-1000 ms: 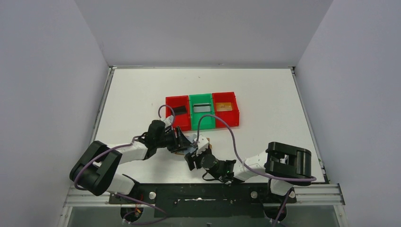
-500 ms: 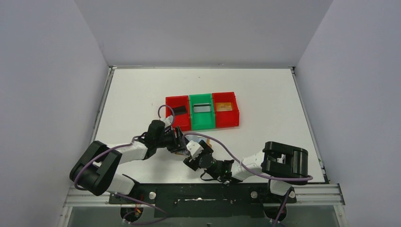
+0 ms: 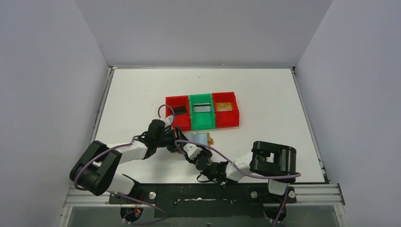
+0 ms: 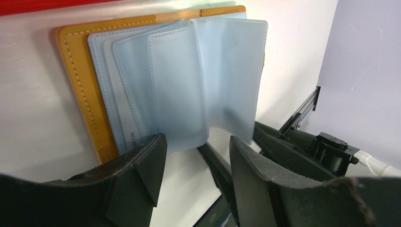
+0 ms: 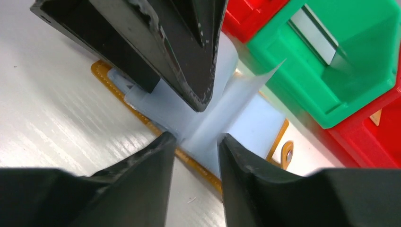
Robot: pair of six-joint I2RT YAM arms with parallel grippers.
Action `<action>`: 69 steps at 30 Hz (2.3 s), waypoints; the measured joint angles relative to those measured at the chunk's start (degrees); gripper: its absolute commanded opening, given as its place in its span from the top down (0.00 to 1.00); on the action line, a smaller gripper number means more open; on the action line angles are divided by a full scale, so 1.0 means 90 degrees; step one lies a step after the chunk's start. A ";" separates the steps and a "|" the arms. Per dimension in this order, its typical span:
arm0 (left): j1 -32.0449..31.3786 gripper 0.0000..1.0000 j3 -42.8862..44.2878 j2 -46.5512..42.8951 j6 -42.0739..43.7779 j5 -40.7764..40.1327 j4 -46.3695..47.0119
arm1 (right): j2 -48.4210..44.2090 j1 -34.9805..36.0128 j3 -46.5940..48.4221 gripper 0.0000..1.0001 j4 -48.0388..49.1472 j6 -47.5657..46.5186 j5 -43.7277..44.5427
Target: Take the credit cards out of the card holder
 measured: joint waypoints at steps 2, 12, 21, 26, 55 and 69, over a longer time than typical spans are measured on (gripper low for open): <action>0.0000 0.49 0.0000 0.0000 0.0002 0.0000 -0.0002 | -0.0002 0.0000 -0.0058 0.71 0.0024 0.0070 0.0027; 0.0000 0.49 0.0000 -0.0015 0.0000 -0.0012 -0.0029 | -0.0002 0.0000 -0.0070 0.86 0.0068 0.0850 -0.0044; 0.0000 0.48 0.0000 -0.0158 0.0007 -0.0053 -0.0083 | -0.0002 -0.0097 -0.0068 0.92 0.0192 0.1651 -0.0005; 0.0000 0.43 0.0000 -0.0481 0.0012 -0.0206 -0.0204 | -0.0056 -0.0313 -0.0194 0.93 0.0454 0.2261 -0.0027; 0.0087 0.38 0.0012 -0.1785 0.0391 -0.1248 -0.1445 | -0.2064 -0.1166 -0.1897 0.61 -0.0321 0.8123 -0.0486; 0.0180 0.35 0.0168 -0.2970 0.0515 -0.2659 -0.2895 | -0.1401 -0.1610 0.1996 0.70 -0.4090 0.6630 -0.1377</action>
